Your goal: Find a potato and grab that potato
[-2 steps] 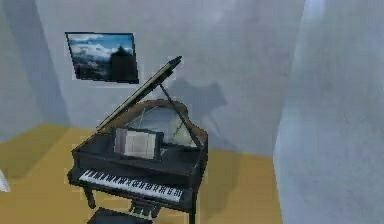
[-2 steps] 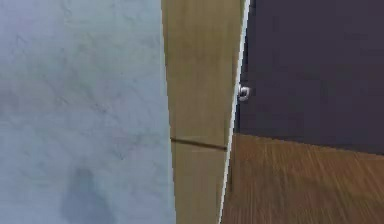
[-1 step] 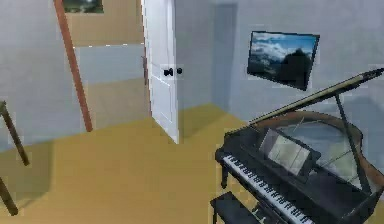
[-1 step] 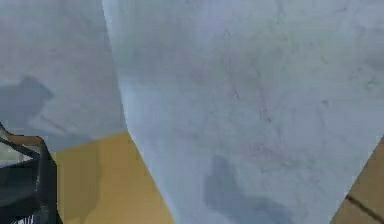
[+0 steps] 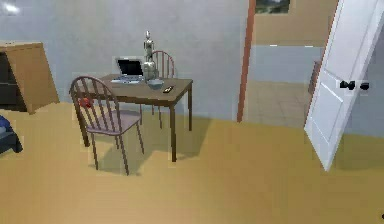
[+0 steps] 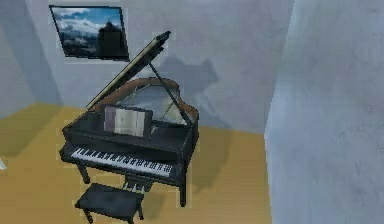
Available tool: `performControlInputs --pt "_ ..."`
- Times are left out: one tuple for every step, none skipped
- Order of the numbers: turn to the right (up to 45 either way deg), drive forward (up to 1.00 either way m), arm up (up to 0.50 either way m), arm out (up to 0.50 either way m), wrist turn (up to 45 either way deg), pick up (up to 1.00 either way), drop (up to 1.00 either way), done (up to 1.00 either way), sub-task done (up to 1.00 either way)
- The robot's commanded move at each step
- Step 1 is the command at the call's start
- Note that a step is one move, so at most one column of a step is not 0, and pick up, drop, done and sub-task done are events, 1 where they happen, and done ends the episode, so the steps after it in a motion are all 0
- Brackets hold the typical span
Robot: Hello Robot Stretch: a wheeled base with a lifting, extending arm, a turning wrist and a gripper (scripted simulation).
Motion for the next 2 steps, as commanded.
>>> performControlInputs --pt "-6.0 0.00 0.00 0.00 0.0 0.00 0.00 0.00 0.00" --pt "0.0 0.15 0.00 0.00 0.0 0.00 0.00 0.00 0.00"
